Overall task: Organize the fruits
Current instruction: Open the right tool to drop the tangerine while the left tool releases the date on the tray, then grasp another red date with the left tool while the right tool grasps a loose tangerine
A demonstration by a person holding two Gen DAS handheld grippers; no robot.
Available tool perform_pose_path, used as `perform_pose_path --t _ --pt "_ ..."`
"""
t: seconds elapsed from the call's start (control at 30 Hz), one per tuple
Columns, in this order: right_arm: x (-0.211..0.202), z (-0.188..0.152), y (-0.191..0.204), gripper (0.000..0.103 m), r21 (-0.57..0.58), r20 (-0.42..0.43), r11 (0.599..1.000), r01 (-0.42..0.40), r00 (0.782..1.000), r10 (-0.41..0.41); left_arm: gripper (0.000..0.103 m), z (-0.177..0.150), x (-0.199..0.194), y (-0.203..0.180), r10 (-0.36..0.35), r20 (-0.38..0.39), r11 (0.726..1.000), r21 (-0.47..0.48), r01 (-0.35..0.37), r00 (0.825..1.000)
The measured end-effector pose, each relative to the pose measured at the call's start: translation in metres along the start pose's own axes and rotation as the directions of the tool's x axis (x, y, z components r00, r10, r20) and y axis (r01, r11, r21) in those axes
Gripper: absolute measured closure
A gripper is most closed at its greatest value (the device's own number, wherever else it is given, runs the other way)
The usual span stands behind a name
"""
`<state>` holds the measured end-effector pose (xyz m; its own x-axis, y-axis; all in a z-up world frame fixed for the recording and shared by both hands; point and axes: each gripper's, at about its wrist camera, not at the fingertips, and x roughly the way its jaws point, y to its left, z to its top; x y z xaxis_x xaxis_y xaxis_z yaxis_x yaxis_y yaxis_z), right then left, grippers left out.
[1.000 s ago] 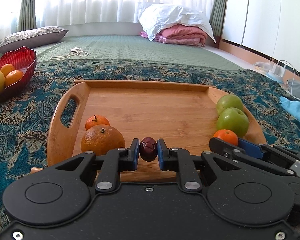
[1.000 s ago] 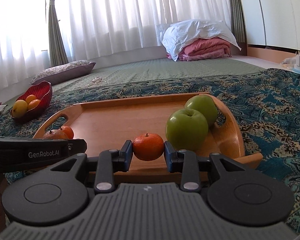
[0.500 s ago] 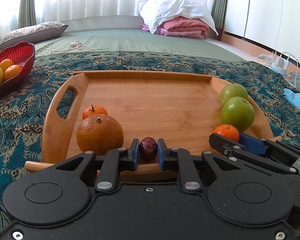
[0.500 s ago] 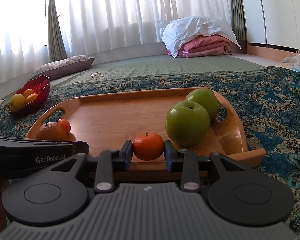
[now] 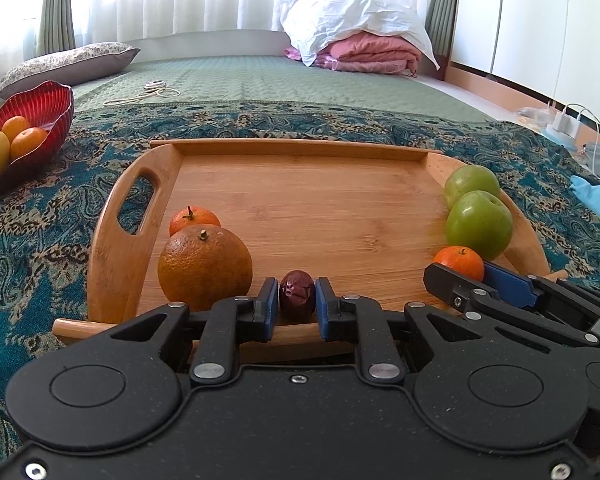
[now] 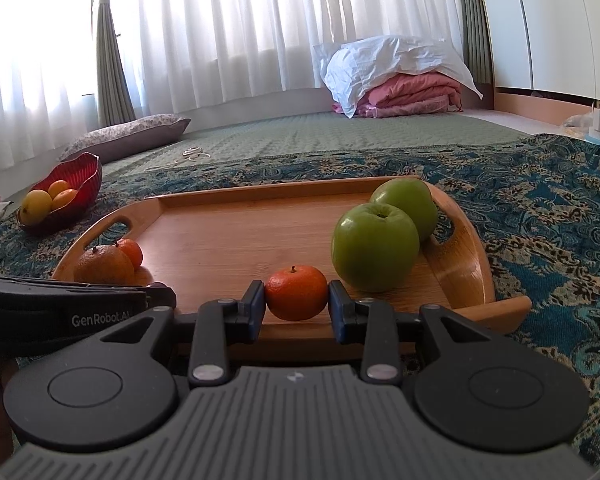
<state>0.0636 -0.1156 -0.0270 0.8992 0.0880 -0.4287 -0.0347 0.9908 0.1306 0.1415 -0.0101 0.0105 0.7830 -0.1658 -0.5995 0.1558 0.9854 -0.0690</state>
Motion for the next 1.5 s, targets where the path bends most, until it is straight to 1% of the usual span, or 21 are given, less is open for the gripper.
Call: perform_pose_path --t 0.2,0.23,0.3,0.37,0.47,0.5,0.67,0.8,0.87,1.07,1.17,1.27,1.33,1.5 --pt "-0.004 0.001 -0.004 0.059 0.019 0.008 1.000 -0.021 1.000 0.021 0.084 -0.001 -0.004 -0.001 -0.003 0.006 1.000 0.001 0.003 1.000" --pt "-0.005 0.001 -0.005 0.059 0.023 0.013 0.999 -0.026 1.000 0.025 0.082 -0.001 -0.005 -0.002 -0.004 0.009 1.000 0.003 0.004 1.000" --pt "-0.008 0.001 -0.006 0.059 0.028 0.025 0.999 -0.031 0.999 0.031 0.075 -0.002 -0.008 -0.003 -0.011 0.017 1.000 0.006 0.011 1.000" --pt "-0.013 0.001 -0.007 0.050 0.027 0.037 0.999 -0.038 0.999 0.037 0.068 -0.002 -0.012 -0.004 -0.016 0.031 1.000 0.012 0.016 0.999" --pt "-0.020 0.000 -0.007 0.043 0.006 0.052 0.999 -0.047 0.998 0.046 0.063 -0.002 -0.020 -0.006 -0.015 0.049 0.999 0.029 0.013 0.999" --pt "-0.023 -0.001 -0.006 0.043 -0.008 0.057 0.999 -0.045 0.997 0.046 0.062 -0.002 -0.023 -0.007 -0.013 0.053 0.999 0.034 0.011 0.998" --pt "-0.040 -0.009 -0.006 0.036 -0.087 0.082 0.996 -0.034 0.996 0.041 0.048 -0.005 -0.036 -0.007 -0.019 0.065 0.999 0.039 0.017 0.998" --pt "-0.052 -0.013 -0.007 0.033 -0.120 0.096 0.992 -0.034 0.994 0.045 0.042 -0.010 -0.044 -0.008 -0.025 0.068 0.999 0.045 0.022 0.997" --pt "-0.057 -0.016 -0.006 0.030 -0.142 0.099 0.989 -0.032 0.994 0.046 0.037 -0.012 -0.047 -0.009 -0.030 0.067 0.998 0.051 0.027 0.997" --pt "-0.069 -0.026 -0.005 0.023 -0.195 0.099 0.980 -0.035 0.994 0.055 0.027 -0.022 -0.055 -0.016 -0.045 0.066 0.996 0.082 0.040 0.997" --pt "-0.074 -0.032 -0.006 0.019 -0.202 0.102 0.979 -0.036 0.993 0.057 0.025 -0.027 -0.057 -0.018 -0.051 0.059 0.994 0.101 0.044 0.997" --pt "-0.078 -0.035 -0.005 0.019 -0.214 0.105 0.976 -0.041 0.992 0.065 0.024 -0.031 -0.056 -0.020 -0.056 0.043 0.993 0.109 0.051 0.998" --pt "-0.080 -0.036 -0.005 0.019 -0.224 0.107 0.974 -0.039 0.992 0.064 0.024 -0.032 -0.056 -0.020 -0.061 0.032 0.993 0.098 0.058 0.998" --pt "-0.083 -0.042 -0.002 0.019 -0.227 0.090 0.972 -0.063 0.992 0.085 0.025 -0.035 -0.055 -0.019 -0.082 0.006 0.993 0.080 0.082 0.997"
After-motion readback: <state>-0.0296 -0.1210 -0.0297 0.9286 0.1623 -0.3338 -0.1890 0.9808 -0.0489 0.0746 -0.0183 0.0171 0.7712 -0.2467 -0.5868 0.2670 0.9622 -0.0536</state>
